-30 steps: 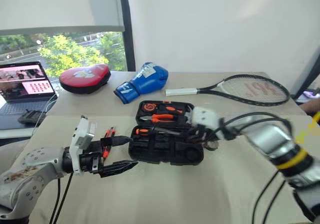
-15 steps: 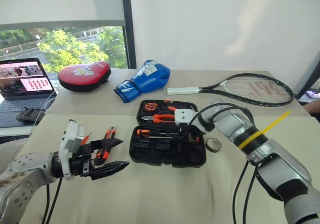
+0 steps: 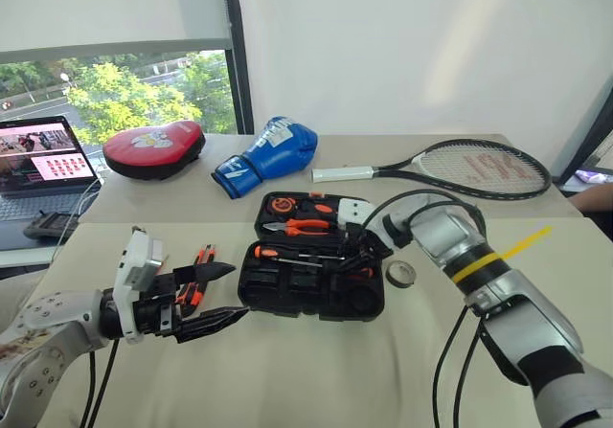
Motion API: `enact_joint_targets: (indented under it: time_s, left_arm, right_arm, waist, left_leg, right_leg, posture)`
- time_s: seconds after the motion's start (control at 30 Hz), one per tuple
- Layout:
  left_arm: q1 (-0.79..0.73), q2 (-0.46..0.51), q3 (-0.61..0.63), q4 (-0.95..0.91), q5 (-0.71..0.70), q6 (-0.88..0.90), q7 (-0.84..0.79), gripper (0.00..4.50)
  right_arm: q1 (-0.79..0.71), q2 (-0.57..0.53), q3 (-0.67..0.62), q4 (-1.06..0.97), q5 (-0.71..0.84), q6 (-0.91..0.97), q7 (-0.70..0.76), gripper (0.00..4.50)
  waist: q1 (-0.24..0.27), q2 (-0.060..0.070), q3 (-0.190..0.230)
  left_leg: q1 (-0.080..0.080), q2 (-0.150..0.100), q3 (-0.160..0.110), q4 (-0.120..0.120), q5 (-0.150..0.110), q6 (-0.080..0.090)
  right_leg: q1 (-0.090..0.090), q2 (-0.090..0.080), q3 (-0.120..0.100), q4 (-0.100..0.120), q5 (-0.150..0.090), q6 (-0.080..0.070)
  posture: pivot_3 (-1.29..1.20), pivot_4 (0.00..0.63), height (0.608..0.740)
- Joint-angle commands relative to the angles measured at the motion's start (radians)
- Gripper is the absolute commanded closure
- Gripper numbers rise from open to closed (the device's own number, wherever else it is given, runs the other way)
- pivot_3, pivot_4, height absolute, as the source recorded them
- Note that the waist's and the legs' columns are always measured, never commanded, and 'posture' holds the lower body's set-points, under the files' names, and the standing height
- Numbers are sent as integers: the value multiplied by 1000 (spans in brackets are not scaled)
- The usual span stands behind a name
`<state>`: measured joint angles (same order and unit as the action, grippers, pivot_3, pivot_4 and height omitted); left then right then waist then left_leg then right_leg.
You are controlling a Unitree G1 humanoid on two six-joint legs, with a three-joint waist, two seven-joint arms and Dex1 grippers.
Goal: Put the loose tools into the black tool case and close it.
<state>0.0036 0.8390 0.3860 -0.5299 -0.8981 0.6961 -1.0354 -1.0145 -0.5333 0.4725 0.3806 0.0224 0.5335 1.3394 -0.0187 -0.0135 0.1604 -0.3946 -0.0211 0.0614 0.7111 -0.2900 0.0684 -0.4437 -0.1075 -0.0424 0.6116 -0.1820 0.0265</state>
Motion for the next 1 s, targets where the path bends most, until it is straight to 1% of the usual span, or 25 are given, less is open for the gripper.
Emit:
enact_joint_targets:
  time_s: [0.03, 0.07, 0.1, 0.23, 0.3, 0.4, 0.43, 0.47, 0.57, 0.63, 0.7, 0.8, 0.83, 0.9, 0.93, 1.0]
  left_arm:
    - [-18, 11, -5, 10, 17, -32, -2, 23]
    - [-22, 10, -7, 14, 20, -34, -3, 23]
    - [-25, 10, -9, 17, 22, -36, -3, 23]
    - [-42, 8, -23, 34, 31, -45, -5, 23]
    - [-52, 4, -29, 43, 37, -47, -3, 23]
    - [-71, 3, -38, 60, 44, -52, -2, 23]
    - [-75, 2, -43, 63, 47, -54, -1, 23]
    - [-77, 2, -45, 65, 48, -55, -1, 23]
    - [-79, 2, -52, 71, 51, -60, 0, 23]
    - [-80, 3, -55, 72, 53, -61, -1, 23]
    - [-83, 2, -56, 77, 59, -64, -2, 23]
    - [-79, 3, -53, 81, 67, -71, -5, 23]
    - [-72, 3, -50, 78, 71, -74, -5, 23]
    - [-59, 0, -41, 70, 75, -76, -1, 23]
    - [-54, -1, -38, 68, 79, -79, 1, 23]
    - [-40, -5, -27, 63, 90, -83, 19, 23]
  right_arm:
    - [22, -14, -176, -133, 109, -8, -34, 2318]
    - [42, -12, -214, -166, 134, -1, -54, 2725]
    - [59, -8, -246, -198, 150, 25, -83, 3037]
    - [216, -19, -316, -411, 128, 85, -251, 4398]
    - [304, 1, -341, -515, 116, 130, -354, 4454]
    - [435, 81, -351, -625, 62, 153, -556, 4454]
    - [474, 132, -363, -639, 47, 168, -639, 4454]
    - [496, 166, -371, -646, 40, 181, -692, 4454]
    - [535, 207, -332, -625, -20, 146, -791, 4454]
    - [557, 207, -261, -608, -55, 133, -800, 4454]
    - [578, 199, -173, -583, -81, 140, -779, 4454]
    - [576, 151, -52, -519, -164, 96, -753, 4454]
    - [568, 120, 3, -488, -212, 54, -736, 4454]
    - [557, 78, 76, -445, -267, 5, -695, 4454]
    - [550, 54, 106, -432, -298, -37, -681, 4454]
    - [546, 34, 85, -437, -305, -86, -683, 4454]
  waist:
    - [3, 0, 0]
    - [4, 0, 0]
    - [5, 0, 0]
    - [12, 0, 0]
    - [14, 0, 0]
    - [11, 0, 0]
    - [7, 0, 0]
    - [5, 0, 0]
    - [2, 0, 0]
    - [4, 0, 0]
    - [4, 0, 0]
    - [2, -1, -1]
    - [1, -2, -1]
    - [0, -3, -2]
    - [0, -4, -3]
    - [2, -6, -4]
  left_leg:
    - [0, 0, 0, 0, 0, 0]
    - [0, 0, 0, 0, 0, 0]
    - [0, 0, 0, 0, 0, 0]
    - [0, 0, -1, 0, 0, 0]
    - [-1, -1, -1, 0, -1, 0]
    - [-1, -1, -1, 0, -1, 0]
    - [-1, 0, -1, -1, 0, 0]
    - [-1, 0, 0, -1, 0, -1]
    - [-1, 0, 1, -1, 1, -3]
    - [-1, 0, 1, -1, 2, -3]
    - [0, 0, 1, 0, 2, -3]
    - [3, 0, 1, -1, 2, -3]
    - [7, 1, 1, -1, 1, -2]
    - [10, 2, 1, -1, 1, -2]
    - [12, 2, 1, -1, 1, -2]
    - [15, 3, 1, -1, 0, -2]
  right_leg:
    - [0, 0, 0, 0, 0, 0]
    - [0, 0, 0, 0, 0, 0]
    - [0, 0, 0, 0, 0, 0]
    - [1, -2, -1, -1, 0, 0]
    - [1, -3, -1, -1, 0, 0]
    - [-1, -4, 0, 0, 0, 0]
    - [-1, -4, 0, 1, 0, 0]
    - [-2, -4, 0, 1, 0, 0]
    - [-3, 0, 1, 2, 1, -2]
    - [-3, 1, 1, 3, 1, -2]
    - [-2, 2, 1, 2, 1, -2]
    - [2, 3, 1, 1, 1, -2]
    - [5, 4, 1, 0, 1, -2]
    - [8, 5, 1, 0, 0, -3]
    - [9, 6, 1, 0, 0, -3]
    - [12, 6, 1, 0, -1, -3]
  posture:
    - [0, 150, 740]
    - [0, 150, 740]
    - [0, 150, 740]
    - [0, 150, 740]
    - [0, 150, 740]
    - [0, 150, 740]
    - [0, 150, 740]
    - [0, 150, 740]
    - [0, 150, 740]
    - [0, 150, 740]
    - [0, 150, 740]
    - [0, 150, 740]
    - [0, 150, 740]
    - [0, 150, 740]
    - [0, 150, 740]
    - [0, 150, 740]
